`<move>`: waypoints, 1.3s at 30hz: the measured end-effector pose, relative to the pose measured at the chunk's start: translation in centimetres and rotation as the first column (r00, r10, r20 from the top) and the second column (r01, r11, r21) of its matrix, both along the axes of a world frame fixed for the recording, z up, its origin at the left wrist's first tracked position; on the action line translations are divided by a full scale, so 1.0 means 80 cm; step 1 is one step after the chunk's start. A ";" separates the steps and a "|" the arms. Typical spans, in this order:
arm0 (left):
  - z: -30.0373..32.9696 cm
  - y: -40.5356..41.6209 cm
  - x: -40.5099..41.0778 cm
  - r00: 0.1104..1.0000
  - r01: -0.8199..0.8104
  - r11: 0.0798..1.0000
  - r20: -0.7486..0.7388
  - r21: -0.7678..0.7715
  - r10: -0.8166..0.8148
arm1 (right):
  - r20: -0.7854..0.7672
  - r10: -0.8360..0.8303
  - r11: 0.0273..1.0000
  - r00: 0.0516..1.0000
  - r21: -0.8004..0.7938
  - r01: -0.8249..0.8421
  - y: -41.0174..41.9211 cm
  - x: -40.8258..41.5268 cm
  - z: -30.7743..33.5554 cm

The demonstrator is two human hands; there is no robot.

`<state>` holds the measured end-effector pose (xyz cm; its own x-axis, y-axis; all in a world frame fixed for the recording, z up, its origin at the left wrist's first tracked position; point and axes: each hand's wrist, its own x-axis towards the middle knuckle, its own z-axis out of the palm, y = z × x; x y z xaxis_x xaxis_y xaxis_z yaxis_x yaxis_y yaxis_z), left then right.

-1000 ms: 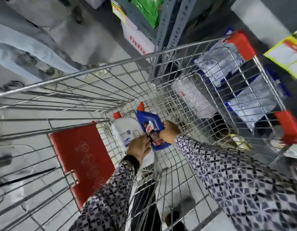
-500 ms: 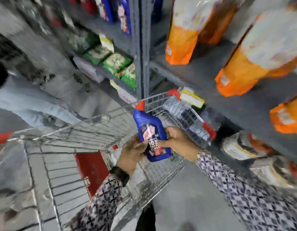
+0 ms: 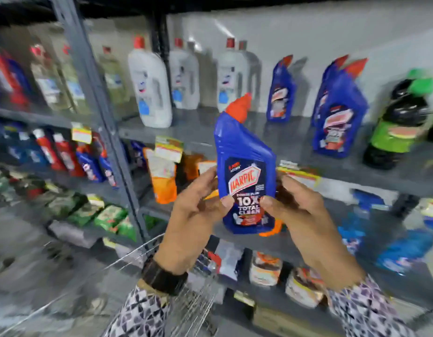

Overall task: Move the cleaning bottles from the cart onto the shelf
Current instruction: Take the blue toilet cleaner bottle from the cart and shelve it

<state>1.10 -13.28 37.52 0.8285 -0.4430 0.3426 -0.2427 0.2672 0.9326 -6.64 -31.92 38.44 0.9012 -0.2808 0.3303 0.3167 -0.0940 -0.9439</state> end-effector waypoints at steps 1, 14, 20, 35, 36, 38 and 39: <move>0.011 -0.011 -0.008 1.000 0.017 1.000 0.024 0.004 -0.017 | 0.025 -0.014 1.000 1.000 0.002 0.014 -0.010 -0.014 0.011; 0.051 -0.089 0.036 0.959 -0.025 0.980 0.281 0.198 -0.032 | 0.030 -0.238 0.964 0.971 -0.115 0.240 -0.078 0.033 0.021; 0.083 -0.153 0.166 0.935 -0.116 0.958 0.354 0.261 0.017 | 0.069 -0.363 0.905 0.929 -0.211 0.369 -0.114 0.159 0.055; 0.061 -0.169 0.205 0.981 -0.110 0.962 0.181 0.248 0.066 | 0.045 -0.493 0.826 0.869 -0.291 0.483 -0.120 0.187 0.038; 0.059 -0.158 0.197 0.984 -0.128 0.970 0.151 0.204 0.098 | 0.082 -0.543 0.792 0.836 -0.282 0.542 -0.112 0.177 0.034; 0.052 -0.128 0.179 0.974 -0.191 0.976 0.139 0.104 0.176 | 0.189 -0.591 0.739 0.784 -0.263 0.620 -0.091 0.158 0.029; 0.044 -0.111 0.171 0.962 -0.240 0.968 0.155 0.070 0.227 | 0.237 -0.568 0.749 0.788 -0.247 0.614 -0.077 0.152 0.025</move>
<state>14.82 -22.15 41.02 0.8568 -0.2768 0.4351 -0.4226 0.1065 0.9000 5.51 -38.08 40.42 0.5252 -0.6098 0.5935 0.2275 -0.5714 -0.7885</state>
